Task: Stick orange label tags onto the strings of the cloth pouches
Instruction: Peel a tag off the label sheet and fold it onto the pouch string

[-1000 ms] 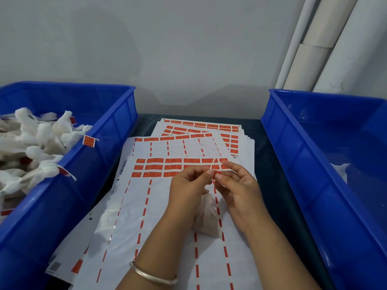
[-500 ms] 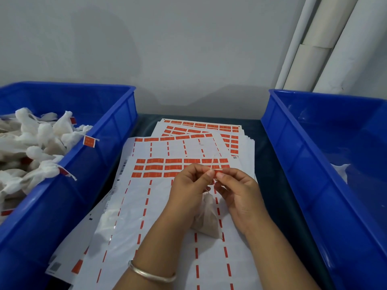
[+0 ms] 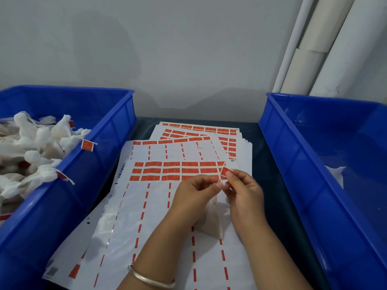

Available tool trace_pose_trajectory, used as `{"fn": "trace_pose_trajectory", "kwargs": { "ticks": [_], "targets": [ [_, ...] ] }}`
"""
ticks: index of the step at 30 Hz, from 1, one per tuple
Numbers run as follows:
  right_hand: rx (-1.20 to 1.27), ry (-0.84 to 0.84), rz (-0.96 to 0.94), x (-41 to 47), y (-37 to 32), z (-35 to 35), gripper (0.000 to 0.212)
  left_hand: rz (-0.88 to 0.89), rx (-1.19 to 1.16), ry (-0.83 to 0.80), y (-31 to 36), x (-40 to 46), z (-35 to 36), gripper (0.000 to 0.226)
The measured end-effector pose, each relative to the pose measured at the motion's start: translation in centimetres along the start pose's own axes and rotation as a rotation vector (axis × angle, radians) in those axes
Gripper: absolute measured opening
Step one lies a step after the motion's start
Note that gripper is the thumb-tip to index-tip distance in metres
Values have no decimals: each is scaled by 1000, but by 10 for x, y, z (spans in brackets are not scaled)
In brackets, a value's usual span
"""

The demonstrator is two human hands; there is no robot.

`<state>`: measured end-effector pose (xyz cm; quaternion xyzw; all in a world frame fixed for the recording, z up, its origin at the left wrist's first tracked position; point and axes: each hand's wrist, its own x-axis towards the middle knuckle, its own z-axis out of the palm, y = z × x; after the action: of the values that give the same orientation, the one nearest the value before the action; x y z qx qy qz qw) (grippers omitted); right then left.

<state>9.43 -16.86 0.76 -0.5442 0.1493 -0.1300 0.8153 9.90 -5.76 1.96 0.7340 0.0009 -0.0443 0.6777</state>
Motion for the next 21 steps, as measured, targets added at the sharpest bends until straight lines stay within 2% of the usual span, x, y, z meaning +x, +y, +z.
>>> {"fn": "trace_pose_trajectory", "kwargs": {
  "ticks": [6,12,16,21],
  "targets": [
    [-116,-5,-41,-3,5,3,5,10,7,81,-3,1,2,8],
    [-117,11,-49,-5,4,4,6,-34,-58,134,-1,-2,4,9],
    [-118,9,-64,-8,3,7,18,-81,-87,139,9,-6,1,7],
    [-109,-29,-39,-9,0,6,24,19,-127,172,56,-19,-22,6]
  ]
}}
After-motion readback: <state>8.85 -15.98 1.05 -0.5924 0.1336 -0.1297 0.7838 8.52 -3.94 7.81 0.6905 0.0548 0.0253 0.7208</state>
